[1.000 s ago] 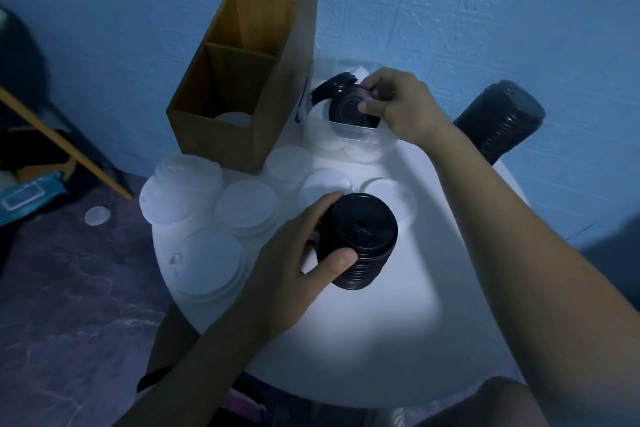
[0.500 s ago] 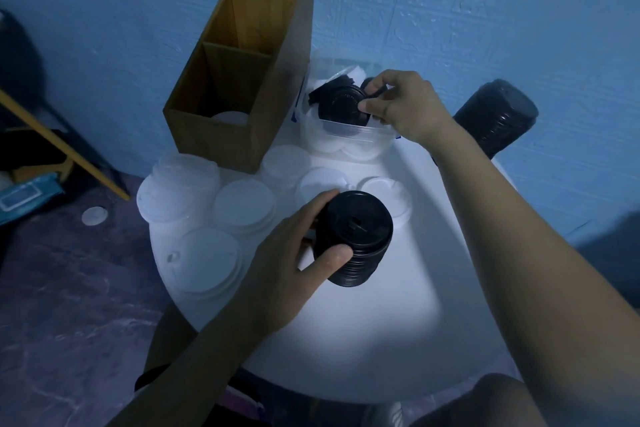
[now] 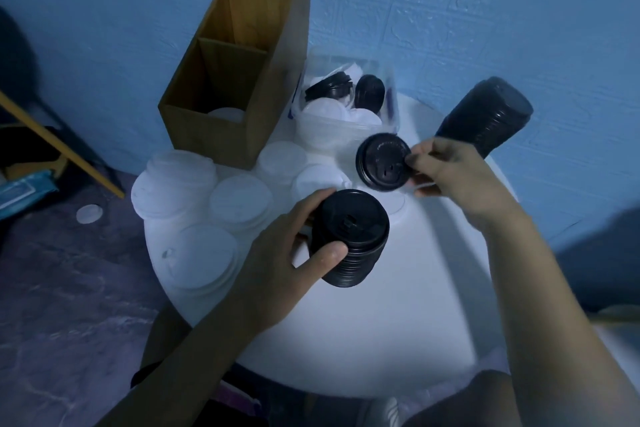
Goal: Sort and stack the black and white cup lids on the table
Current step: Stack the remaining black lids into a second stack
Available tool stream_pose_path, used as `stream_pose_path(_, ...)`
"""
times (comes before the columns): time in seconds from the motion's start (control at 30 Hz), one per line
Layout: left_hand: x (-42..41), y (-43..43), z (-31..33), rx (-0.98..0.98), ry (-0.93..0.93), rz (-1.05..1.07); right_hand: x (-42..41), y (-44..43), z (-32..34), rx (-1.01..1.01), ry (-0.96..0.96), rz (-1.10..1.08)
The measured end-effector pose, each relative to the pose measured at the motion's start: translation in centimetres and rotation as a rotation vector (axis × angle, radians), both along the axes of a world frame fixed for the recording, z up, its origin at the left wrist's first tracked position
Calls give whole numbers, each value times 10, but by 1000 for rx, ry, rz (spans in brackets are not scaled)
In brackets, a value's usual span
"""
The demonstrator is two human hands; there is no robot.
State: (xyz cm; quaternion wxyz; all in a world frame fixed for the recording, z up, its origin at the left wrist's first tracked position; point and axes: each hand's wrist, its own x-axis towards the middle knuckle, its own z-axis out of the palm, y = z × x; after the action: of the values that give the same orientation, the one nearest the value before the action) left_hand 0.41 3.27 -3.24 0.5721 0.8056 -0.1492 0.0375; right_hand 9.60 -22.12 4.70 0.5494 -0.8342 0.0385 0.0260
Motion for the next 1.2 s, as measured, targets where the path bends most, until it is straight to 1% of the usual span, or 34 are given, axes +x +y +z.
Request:
stream_pose_path(0.13, -1, 0, 3, -34, 26, -24, -17, 5, -11, 130, 86, -29)
stream_pose_path(0.23, -2, 1, 5, -93, 56, -36, -24, 12, -6, 179, 71, -2)
stream_pose_path(0.37, -1, 3, 4, -111, 56, -42, -27, 13, 8, 266, 43, 9)
stream_pose_path(0.47, 1, 7, 10, -84, 1, -9, -31, 12, 20, 311, 26, 30)
stream_pose_path(0.57, 11, 12, 31, -72, -93, 116, -38, 15, 33, 305, 7, 75)
stream_pose_path(0.6, 16, 12, 41, -82, -103, 150, -40, 18, 36, 293, 0, 87)
stream_pose_path(0.67, 26, 8, 63, -148, -64, 167, -45, 26, 43, 259, -22, 113)
stream_pose_path(0.77, 40, 1, 83, -270, 89, 86, -49, 40, 49, 195, -72, 134)
stream_pose_path(0.83, 46, 0, 87, -400, 211, 16, -49, 46, 51, 145, -119, 131)
stream_pose_path(0.93, 54, -2, 87, -560, 313, -55, -49, 50, 56, 12, -227, 185)
stream_pose_path(1.0, 57, -4, 86, -594, 333, -83, -50, 55, 61, -146, -296, 237)
stream_pose_path(1.07, 59, -7, 86, -583, 336, -105, -50, 61, 63, -281, -365, 239)
stream_pose_path(1.2, 60, -12, 85, -600, 342, -119, -48, 65, 62, -432, -375, 196)
